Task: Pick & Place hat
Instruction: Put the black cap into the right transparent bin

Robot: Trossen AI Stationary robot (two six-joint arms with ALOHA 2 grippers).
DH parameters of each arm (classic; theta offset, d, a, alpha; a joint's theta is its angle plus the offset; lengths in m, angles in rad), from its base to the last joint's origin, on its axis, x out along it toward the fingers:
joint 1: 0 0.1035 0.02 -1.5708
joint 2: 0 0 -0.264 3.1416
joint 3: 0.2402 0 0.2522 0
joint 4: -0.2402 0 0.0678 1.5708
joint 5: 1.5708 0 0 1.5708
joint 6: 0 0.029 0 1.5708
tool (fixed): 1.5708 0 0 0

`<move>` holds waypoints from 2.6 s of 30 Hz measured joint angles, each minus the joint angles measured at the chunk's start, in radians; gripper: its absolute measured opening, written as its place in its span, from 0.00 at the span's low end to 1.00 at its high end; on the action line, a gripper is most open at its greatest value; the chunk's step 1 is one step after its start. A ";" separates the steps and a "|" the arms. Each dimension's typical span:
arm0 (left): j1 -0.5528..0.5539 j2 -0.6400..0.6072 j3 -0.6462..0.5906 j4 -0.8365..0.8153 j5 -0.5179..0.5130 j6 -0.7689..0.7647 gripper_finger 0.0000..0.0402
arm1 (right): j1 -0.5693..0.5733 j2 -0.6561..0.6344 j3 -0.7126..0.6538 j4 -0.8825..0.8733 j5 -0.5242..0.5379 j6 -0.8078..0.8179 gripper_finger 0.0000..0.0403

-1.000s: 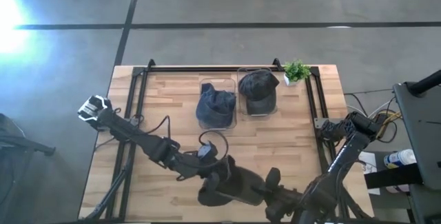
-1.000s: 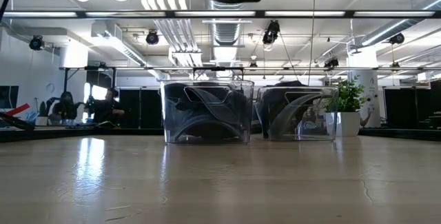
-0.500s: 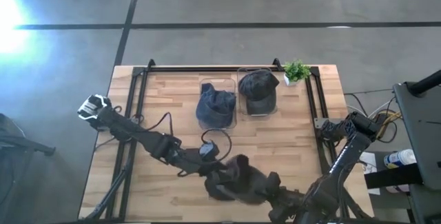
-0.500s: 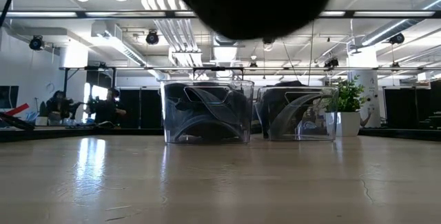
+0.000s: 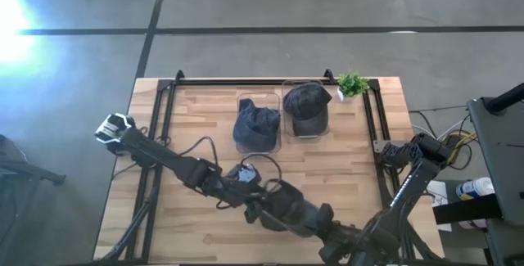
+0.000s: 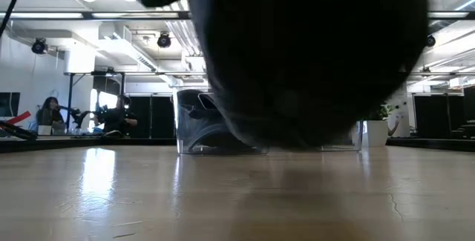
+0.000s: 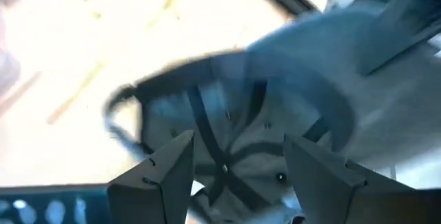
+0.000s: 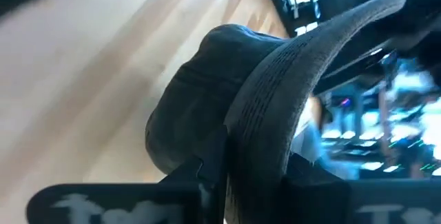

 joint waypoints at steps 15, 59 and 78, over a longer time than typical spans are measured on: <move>-0.043 -0.180 -0.001 -0.076 -0.200 -0.008 0.53 | 0.093 -0.008 0.058 -0.697 0.398 1.878 0.11; 0.255 0.241 -0.248 0.599 0.354 0.303 0.53 | -0.148 0.196 0.041 0.069 -0.677 1.265 0.44; 0.291 0.415 -0.002 0.356 0.482 0.501 0.53 | -0.142 0.277 0.031 -0.027 -0.624 1.316 0.44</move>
